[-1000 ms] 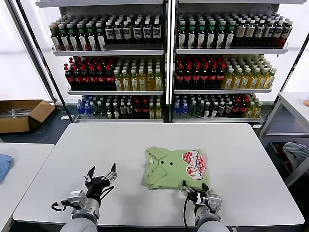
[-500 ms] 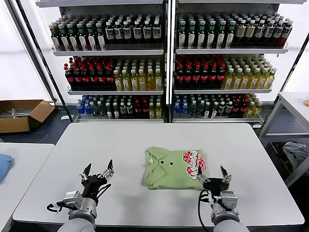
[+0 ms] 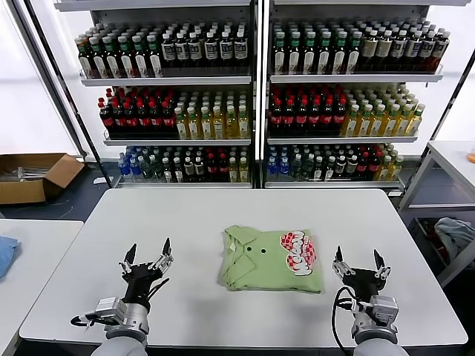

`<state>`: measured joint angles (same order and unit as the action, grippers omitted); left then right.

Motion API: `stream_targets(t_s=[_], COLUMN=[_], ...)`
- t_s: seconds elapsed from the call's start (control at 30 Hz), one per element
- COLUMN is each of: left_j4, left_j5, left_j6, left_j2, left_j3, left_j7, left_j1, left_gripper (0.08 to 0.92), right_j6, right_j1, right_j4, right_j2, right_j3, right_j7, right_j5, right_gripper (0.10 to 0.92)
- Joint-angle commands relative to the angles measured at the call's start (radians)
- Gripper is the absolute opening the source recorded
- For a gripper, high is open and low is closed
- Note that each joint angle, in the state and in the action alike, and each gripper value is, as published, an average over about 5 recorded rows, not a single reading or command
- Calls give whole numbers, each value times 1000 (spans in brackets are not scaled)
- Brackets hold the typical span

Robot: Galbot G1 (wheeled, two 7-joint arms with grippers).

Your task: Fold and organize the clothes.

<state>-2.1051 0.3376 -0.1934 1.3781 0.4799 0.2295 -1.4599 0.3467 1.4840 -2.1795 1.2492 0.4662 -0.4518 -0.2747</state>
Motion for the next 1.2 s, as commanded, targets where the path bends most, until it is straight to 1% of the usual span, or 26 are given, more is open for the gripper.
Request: stream_targets(t_s=[0.03,0.7,1.2], left_j4=[-36,-50,-77], left_j5=[-45,-54,-99], left_j6=[25,23,-33], left_j2=[-3,18,15], left_j3=[9,-3,-1], left_j7=[-51,-45,-90], left_j1=[-49,-47,-71], left_gripper=[823,823,823], right_j6=[-32,-26,-23], right_j1=[12,38,48], right_j4=[7,3,-13], right_j2=[24,60,53], right_j3=[1,-16,-12], right_j7=[-1,3,25], right_j5=[5,22,30], right_gripper=[823,823,823])
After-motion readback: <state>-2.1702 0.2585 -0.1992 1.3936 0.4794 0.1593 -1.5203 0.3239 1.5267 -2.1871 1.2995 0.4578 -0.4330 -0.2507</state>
